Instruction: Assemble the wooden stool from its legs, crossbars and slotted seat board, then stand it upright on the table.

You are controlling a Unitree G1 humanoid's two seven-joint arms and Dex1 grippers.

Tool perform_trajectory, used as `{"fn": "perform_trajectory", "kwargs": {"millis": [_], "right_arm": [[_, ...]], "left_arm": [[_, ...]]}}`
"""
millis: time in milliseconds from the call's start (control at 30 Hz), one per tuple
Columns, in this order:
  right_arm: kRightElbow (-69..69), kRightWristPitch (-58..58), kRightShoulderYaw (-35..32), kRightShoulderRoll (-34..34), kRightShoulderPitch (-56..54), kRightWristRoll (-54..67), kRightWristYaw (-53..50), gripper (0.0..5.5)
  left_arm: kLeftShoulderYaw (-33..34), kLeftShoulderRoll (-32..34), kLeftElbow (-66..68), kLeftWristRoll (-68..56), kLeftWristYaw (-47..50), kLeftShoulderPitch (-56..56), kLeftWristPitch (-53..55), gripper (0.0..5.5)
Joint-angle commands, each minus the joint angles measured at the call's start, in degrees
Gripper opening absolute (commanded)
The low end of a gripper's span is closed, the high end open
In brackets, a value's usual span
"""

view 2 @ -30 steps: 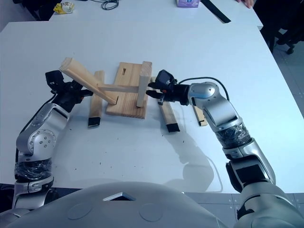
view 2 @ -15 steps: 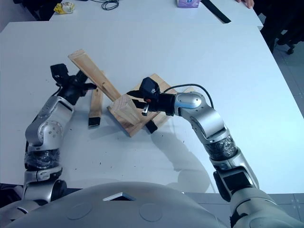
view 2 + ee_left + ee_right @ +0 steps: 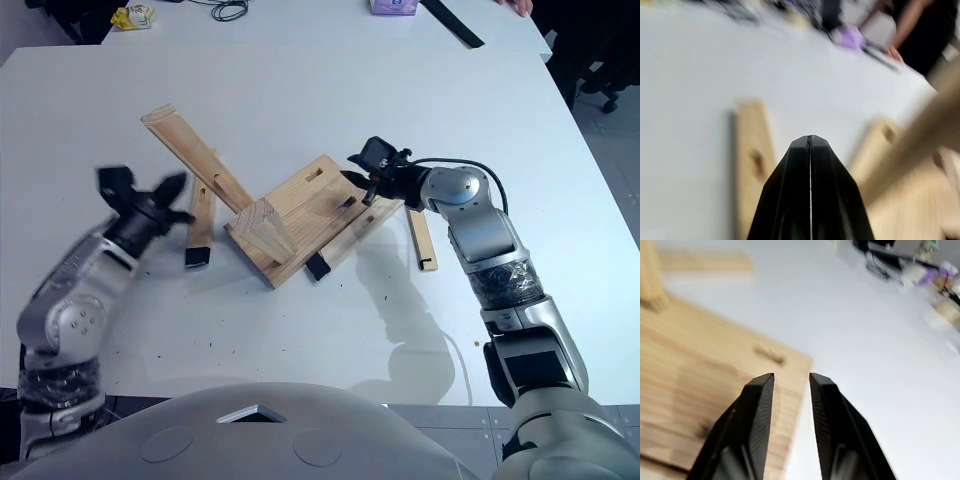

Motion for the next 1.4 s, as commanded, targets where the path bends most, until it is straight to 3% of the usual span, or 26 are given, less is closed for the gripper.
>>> {"fn": "perform_trajectory", "kwargs": {"millis": [33, 333, 567, 700, 1000, 1400], "right_arm": [[5.24, -4.47, 1.14, -0.26, -1.09, -4.03, 0.04, 1.3], [15.11, -9.71, -0.7, -1.04, -7.2, -8.33, -0.13, 1.3], [24.45, -14.01, 2.44, 1.94, -9.5, -11.59, 1.59, 1.3], [26.0, -16.01, 3.46, 2.36, -9.69, -12.78, 3.43, 1.3], [21.8, -14.08, 3.33, 5.27, -9.16, -12.24, 5.65, 1.3], [4.44, -3.84, 0.97, 6.62, 1.02, -11.68, 1.52, 1.3]], "left_arm": [[-0.44, 4.42, -1.39, -0.33, -4.56, 0.7, 2.47, 0.0], [-3.01, 6.19, -7.45, -3.09, -7.65, 5.41, 6.82, 0.0], [-4.3, 12.5, -8.03, -2.54, -11.64, 4.6, 10.72, 0.0], [-6.01, 12.22, -8.25, -2.88, -11.1, 3.0, 12.54, 0.0], [-10.78, 7.56, -1.14, 1.05, -6.67, -2.61, 14.72, 0.0], [-15.29, 15.89, 15.28, 10.29, -18.13, -9.15, 8.09, 0.0]]}}
